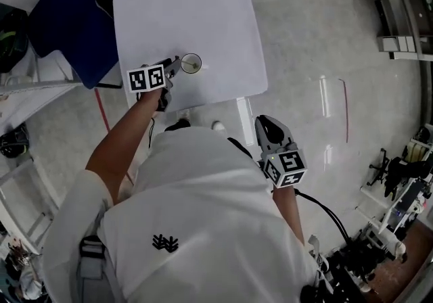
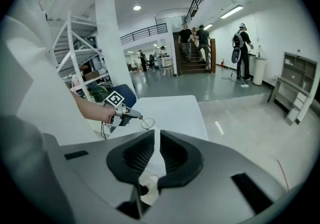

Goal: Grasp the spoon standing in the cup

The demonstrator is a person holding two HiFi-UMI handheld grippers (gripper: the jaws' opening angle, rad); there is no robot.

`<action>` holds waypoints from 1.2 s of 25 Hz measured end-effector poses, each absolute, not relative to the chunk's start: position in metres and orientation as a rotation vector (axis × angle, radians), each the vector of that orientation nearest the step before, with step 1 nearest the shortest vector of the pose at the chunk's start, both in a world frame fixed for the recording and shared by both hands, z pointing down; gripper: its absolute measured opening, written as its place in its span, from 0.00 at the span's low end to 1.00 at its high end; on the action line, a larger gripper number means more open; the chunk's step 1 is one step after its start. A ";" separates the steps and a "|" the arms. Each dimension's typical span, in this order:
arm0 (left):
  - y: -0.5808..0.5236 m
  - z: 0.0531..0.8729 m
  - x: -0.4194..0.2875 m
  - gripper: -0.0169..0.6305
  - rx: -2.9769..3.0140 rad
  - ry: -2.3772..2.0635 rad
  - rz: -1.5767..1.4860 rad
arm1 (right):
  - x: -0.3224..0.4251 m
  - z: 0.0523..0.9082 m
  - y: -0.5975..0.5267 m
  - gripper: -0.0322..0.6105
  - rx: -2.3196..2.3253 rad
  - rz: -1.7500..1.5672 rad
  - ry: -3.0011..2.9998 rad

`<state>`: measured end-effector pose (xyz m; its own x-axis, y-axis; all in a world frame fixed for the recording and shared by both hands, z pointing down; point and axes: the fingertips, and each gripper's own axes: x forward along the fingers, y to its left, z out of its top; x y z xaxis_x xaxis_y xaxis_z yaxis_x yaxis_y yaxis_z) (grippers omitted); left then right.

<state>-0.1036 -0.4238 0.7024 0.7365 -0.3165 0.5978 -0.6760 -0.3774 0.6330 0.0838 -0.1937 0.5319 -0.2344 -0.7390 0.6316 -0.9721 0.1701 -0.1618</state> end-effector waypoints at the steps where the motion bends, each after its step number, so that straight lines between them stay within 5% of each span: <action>1: -0.424 0.706 -0.100 0.27 1.971 -0.734 0.482 | 0.085 0.532 -0.188 0.11 1.645 0.787 -2.018; 7: -0.432 0.740 -0.091 0.27 1.893 -0.725 0.511 | 0.091 0.544 -0.173 0.11 1.743 0.843 -1.925; 11: -0.430 0.741 -0.084 0.11 1.887 -0.747 0.518 | 0.100 0.542 -0.167 0.11 1.768 0.848 -1.905; 30: -0.403 0.631 -0.075 0.10 2.073 -0.935 0.366 | 0.147 0.539 -0.131 0.09 1.702 0.773 -2.069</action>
<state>-0.0755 -0.4033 0.6307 0.6827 -0.4917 0.5406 -0.7280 -0.3940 0.5610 0.1474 -0.1309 0.5390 -0.2160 -0.7821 0.5846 -0.9738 0.1287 -0.1876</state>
